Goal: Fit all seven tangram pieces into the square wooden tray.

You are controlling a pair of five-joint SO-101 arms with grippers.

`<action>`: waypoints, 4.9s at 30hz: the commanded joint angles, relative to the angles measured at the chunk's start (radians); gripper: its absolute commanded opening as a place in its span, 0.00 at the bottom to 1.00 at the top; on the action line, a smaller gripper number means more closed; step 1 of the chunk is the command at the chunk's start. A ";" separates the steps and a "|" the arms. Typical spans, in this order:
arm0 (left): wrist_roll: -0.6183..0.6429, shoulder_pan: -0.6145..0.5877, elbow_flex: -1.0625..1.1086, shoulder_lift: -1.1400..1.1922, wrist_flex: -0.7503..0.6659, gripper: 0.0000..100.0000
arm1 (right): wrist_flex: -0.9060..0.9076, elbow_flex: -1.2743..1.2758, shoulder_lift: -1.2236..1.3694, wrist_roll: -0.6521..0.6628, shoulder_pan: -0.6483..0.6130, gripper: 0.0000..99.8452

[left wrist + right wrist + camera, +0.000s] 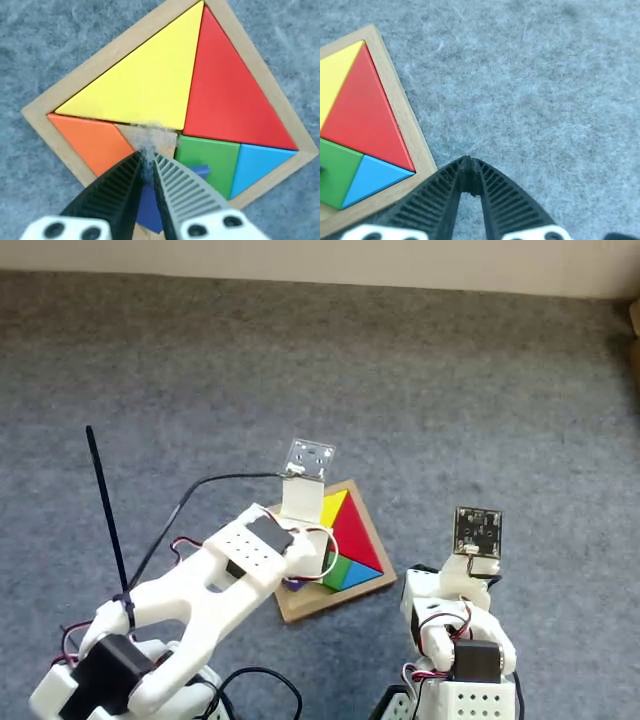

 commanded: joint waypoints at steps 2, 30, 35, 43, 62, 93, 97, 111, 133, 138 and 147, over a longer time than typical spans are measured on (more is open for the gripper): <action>-0.011 0.008 -0.013 -0.039 0.048 0.01 | 0.007 0.140 -0.013 -0.009 0.012 0.01; -0.011 -0.111 0.008 -0.355 0.186 0.01 | 0.007 0.140 -0.013 -0.009 0.012 0.01; -0.011 -0.163 0.030 -0.453 0.192 0.01 | 0.007 0.140 -0.013 -0.009 0.012 0.01; -0.011 -0.165 0.174 -0.717 0.186 0.01 | 0.007 0.140 -0.013 -0.009 0.012 0.01; -0.012 -0.332 0.412 -1.168 0.186 0.01 | 0.007 0.140 -0.013 -0.009 0.012 0.01; -0.115 -0.394 0.769 -1.527 0.187 0.01 | 0.007 0.140 -0.013 -0.009 0.012 0.01; -0.115 -0.387 0.769 -1.527 0.207 0.01 | 0.007 0.140 -0.013 -0.009 0.012 0.01; -0.115 -0.394 0.769 -1.527 0.477 0.01 | 0.007 0.140 -0.013 -0.009 0.012 0.01; -0.115 -0.478 0.769 -1.529 0.565 0.01 | 0.007 0.140 -0.013 -0.009 0.012 0.01; -0.115 -0.484 0.769 -1.529 0.571 0.01 | 0.007 0.140 -0.013 -0.009 0.012 0.01; -0.115 -0.441 0.769 -1.527 0.594 0.01 | 0.007 0.140 -0.013 -0.009 0.012 0.01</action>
